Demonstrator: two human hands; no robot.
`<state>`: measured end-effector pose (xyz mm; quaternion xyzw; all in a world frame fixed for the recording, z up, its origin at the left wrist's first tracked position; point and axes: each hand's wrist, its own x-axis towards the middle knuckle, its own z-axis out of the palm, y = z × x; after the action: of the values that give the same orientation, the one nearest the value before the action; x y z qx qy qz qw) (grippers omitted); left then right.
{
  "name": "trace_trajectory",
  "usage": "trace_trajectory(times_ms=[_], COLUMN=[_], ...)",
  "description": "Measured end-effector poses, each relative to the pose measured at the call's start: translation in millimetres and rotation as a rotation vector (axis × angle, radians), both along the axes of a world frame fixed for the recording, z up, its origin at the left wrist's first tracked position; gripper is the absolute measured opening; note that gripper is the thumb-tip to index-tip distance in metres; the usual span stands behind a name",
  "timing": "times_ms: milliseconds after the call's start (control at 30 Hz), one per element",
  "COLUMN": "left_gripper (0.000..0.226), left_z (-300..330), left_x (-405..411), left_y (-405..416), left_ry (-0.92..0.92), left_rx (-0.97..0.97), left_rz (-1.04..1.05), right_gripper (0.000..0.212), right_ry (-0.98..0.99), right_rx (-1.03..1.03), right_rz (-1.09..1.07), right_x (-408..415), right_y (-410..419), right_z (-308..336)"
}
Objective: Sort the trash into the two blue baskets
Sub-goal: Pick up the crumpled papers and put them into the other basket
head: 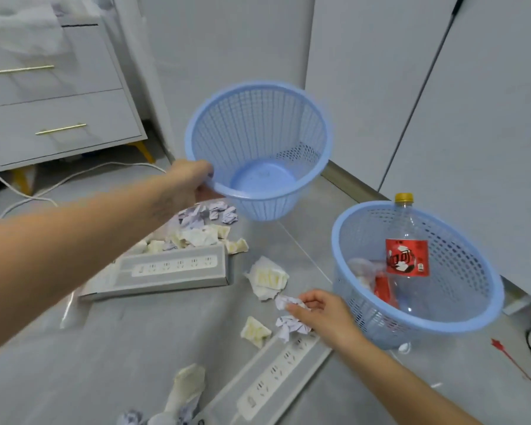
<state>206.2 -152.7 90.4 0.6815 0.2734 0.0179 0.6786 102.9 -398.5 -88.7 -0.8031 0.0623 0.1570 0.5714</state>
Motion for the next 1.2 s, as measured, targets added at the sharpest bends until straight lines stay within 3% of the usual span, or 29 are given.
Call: trace_trajectory(times_ms=[133,333,467,600,800,967,1067,1133,1200], left_gripper=[0.041,0.018,0.008,0.012,0.014,0.018,0.022,0.019,0.013], left_z=[27,-8,-40,-57,-62,-67,-69,-72,-74], left_x=[-68,-217,-260,-271,-262,-267,-276,-282,-287], left_y=[82,168,189,192,187,196,210,219,227], left_ry=[0.018,0.2,0.238,0.226,0.211,0.241,0.243,0.255,0.273], left_rx=[-0.009,0.066,0.209,0.202,0.093,0.072,0.055,0.063,0.075], left_rz=[0.054,0.197,0.249,0.218,0.225,0.197,0.211,0.227,0.257], right_gripper=[0.021,0.024,0.024,0.018,0.019,0.044,0.039,0.02,0.011], right_ry=[0.058,0.069,-0.077,-0.245,-0.405,-0.477,-0.547,-0.602,-0.598], right_rx=[0.036,0.073,0.119,0.198,-0.042,-0.269,-0.171,0.024,0.077], right_rz=[0.031,0.094,0.054,0.215,0.528,0.61,0.505,0.26,0.062], right_x=[-5,-19,-5,-4,-24,-30,-23,-12,2], right_y=[14,35,62,122,224,249,241,227,210], right_z=[5,31,94,164,165,148,158,159,140])
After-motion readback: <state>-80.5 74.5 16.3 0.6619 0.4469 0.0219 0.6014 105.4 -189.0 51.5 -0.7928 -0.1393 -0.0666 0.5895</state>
